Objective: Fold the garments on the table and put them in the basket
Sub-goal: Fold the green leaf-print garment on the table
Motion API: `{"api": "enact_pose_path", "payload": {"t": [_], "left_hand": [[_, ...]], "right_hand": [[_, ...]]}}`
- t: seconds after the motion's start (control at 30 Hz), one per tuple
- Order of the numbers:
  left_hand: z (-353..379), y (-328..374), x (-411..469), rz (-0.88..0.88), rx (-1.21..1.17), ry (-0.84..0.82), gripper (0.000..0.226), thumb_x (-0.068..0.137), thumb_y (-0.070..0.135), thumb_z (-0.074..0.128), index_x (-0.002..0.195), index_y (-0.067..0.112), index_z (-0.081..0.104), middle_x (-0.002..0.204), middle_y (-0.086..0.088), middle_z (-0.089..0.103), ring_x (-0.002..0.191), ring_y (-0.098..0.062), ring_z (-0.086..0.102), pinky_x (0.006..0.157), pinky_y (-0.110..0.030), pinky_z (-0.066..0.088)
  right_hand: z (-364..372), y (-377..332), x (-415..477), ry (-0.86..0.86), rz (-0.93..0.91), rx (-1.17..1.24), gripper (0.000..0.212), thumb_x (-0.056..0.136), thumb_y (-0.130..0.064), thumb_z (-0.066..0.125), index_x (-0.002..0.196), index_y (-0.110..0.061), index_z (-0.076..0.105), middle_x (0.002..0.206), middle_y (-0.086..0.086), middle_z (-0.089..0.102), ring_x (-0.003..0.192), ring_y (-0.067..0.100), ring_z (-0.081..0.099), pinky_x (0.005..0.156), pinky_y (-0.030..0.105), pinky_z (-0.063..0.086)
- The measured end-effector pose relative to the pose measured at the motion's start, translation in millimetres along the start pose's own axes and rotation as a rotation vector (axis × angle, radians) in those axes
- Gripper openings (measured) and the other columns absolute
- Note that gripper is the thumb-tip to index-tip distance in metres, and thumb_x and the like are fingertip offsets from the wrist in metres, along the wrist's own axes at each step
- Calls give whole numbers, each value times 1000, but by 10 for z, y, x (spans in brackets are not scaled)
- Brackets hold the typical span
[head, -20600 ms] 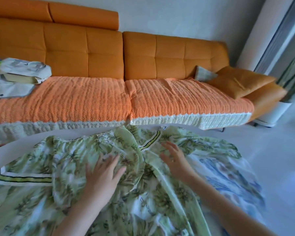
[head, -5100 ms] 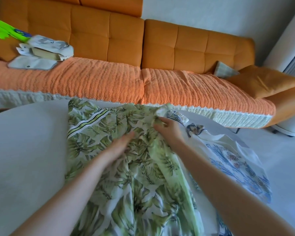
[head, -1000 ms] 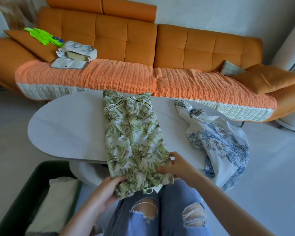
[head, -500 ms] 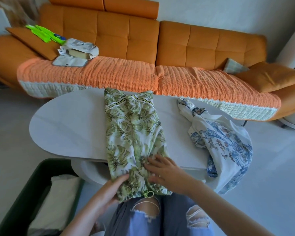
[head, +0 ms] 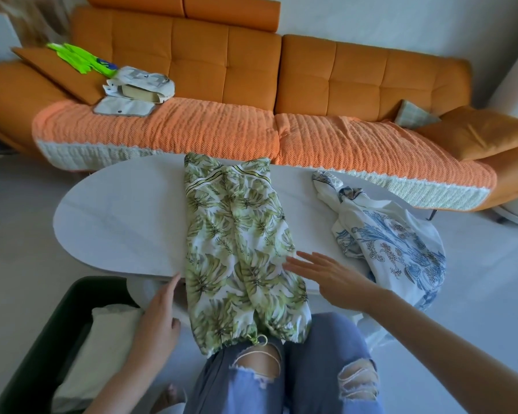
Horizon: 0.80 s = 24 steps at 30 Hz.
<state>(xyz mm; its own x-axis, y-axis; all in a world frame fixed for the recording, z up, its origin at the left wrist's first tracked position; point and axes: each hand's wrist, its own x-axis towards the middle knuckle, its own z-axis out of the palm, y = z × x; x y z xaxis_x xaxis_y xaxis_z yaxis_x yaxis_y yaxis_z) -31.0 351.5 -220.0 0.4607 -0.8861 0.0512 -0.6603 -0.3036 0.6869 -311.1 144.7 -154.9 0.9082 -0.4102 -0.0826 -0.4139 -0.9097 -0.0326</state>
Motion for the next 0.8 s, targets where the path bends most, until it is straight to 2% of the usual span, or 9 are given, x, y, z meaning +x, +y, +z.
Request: {"api": "enact_pose_path", "payload": {"t": [0.07, 0.2, 0.33, 0.43, 0.53, 0.63, 0.7, 0.77, 0.8], "left_hand": [[60, -110, -11, 199, 240, 98, 99, 62, -14, 73, 144, 19, 29, 133, -8, 41, 113, -26, 51, 97, -33, 42], [44, -44, 108, 454, 443, 123, 113, 40, -26, 65, 138, 25, 38, 136, -11, 38, 119, -24, 42, 96, -44, 44], [20, -51, 290, 704, 602, -14, 105, 47, -23, 54, 141, 22, 40, 153, 0, 26, 141, -19, 21, 118, -36, 13], [17, -26, 386, 692, 537, -121, 107, 51, -24, 63, 143, 24, 36, 151, 5, 32, 141, -12, 24, 118, -32, 8], [71, -21, 475, 735, 411, -138, 101, 57, -23, 71, 141, 26, 42, 145, 8, 42, 137, -8, 33, 118, -30, 13], [25, 41, 580, 776, 322, -86, 84, 67, -6, 77, 136, 31, 48, 133, 13, 54, 128, 1, 41, 116, -30, 20], [-45, 154, 637, 704, 220, -54, 61, 77, 3, 71, 126, 36, 56, 118, 13, 64, 117, -5, 53, 107, -34, 36], [-160, 349, 761, 349, 27, -75, 40, 84, -2, 58, 99, 34, 69, 97, 6, 69, 95, -14, 61, 84, -31, 48], [-197, 415, 880, 165, -90, -101, 28, 87, 5, 54, 79, 26, 69, 81, 0, 67, 77, -16, 60, 71, -28, 46]], "right_hand": [[89, 25, 66, 0, -73, -45, 89, 76, 6, 41, 149, -34, 8, 156, -11, 7, 144, 8, 1, 119, 35, 6], [149, -37, 193, -8, -217, -79, 96, 71, -7, 55, 150, -28, 6, 158, -7, 2, 145, 10, -1, 119, 33, 2], [192, -126, 249, 19, -267, -139, 89, 70, 1, 31, 151, -19, 2, 158, 2, -8, 145, 18, -10, 118, 37, -1], [220, -131, 307, 84, -325, -110, 82, 70, 6, 23, 150, -15, 16, 158, 4, 4, 146, 18, 4, 117, 42, 13], [276, -145, 357, 101, -387, -97, 73, 78, 9, 34, 144, -18, 23, 157, 4, 15, 145, 17, 13, 117, 41, 18], [330, -66, 408, 113, -332, -5, 56, 89, -2, 43, 141, -21, 36, 151, -2, 32, 141, 13, 25, 116, 39, 23], [322, -46, 471, 94, -198, 132, 53, 89, -6, 45, 139, -25, 43, 146, -6, 41, 139, 14, 30, 116, 36, 23], [103, -112, 536, 10, 55, 458, 41, 91, -7, 46, 131, -14, 52, 136, 3, 50, 132, 20, 39, 114, 27, 25], [-51, -125, 615, 30, 200, 650, 31, 95, -13, 44, 124, -9, 55, 124, 6, 55, 119, 21, 47, 104, 19, 33]]}}
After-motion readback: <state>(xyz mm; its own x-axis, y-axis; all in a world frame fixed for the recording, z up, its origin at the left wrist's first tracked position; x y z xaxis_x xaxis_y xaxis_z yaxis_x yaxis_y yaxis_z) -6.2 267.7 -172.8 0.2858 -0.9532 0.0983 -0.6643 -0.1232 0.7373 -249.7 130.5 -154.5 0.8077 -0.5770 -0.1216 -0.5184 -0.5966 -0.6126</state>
